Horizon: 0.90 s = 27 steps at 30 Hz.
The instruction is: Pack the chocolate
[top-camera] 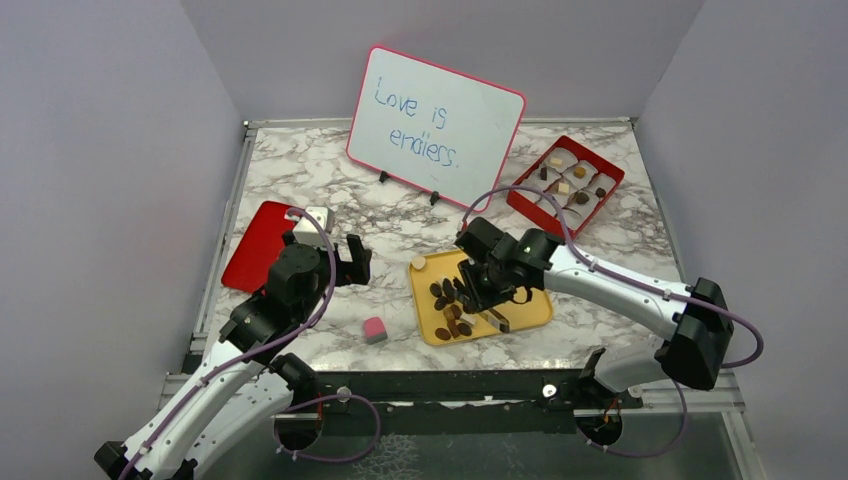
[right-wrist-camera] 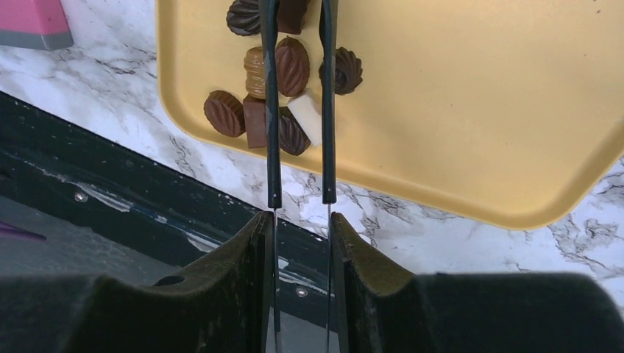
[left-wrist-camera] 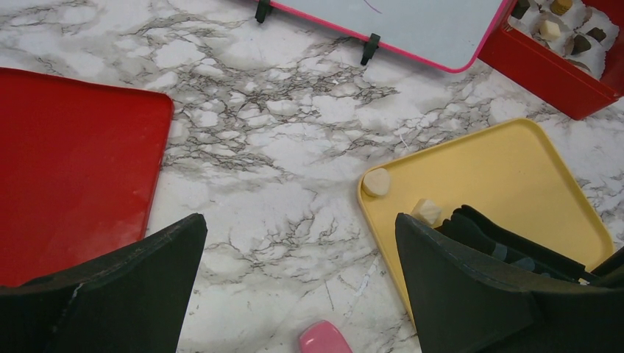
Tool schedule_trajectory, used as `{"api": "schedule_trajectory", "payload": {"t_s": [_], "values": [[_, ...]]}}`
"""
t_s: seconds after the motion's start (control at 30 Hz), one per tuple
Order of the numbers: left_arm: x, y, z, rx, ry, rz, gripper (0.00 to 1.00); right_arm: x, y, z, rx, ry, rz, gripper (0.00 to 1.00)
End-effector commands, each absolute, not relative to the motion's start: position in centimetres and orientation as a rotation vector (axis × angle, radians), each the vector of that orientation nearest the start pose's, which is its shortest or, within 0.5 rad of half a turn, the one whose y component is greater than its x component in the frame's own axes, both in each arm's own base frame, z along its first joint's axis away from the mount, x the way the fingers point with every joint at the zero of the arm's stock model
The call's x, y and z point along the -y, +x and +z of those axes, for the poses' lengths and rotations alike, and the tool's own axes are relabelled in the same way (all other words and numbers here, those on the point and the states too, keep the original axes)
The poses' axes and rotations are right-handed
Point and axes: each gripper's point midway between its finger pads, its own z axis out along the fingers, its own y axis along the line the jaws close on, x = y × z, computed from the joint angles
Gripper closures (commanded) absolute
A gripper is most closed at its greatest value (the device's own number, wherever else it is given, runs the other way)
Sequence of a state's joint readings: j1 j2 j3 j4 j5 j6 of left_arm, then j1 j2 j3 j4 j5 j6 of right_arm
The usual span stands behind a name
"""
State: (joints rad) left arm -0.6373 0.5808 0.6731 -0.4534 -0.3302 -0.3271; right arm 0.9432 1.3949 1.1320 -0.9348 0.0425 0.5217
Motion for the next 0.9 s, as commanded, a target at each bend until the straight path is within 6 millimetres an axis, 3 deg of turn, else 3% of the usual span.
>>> {"api": "schedule_trajectory", "payload": {"t_s": [0.0,0.67,0.87], "values": [[11.7,23.0,22.0,-1.907,0.097,-0.339,0.01,-24.3,15.8,12.3,-2.751,-0.570,0.292,0.64],[11.7,23.0,21.9,-1.908,0.101,-0.338,0.01,-23.9,15.0,11.2,-2.808,-0.622,0.196,0.66],[11.7,23.0,21.9,-1.909,0.099,-0.335,0.01,-23.5,15.6,11.8,-2.778,-0.599,0.166,0.78]]}}
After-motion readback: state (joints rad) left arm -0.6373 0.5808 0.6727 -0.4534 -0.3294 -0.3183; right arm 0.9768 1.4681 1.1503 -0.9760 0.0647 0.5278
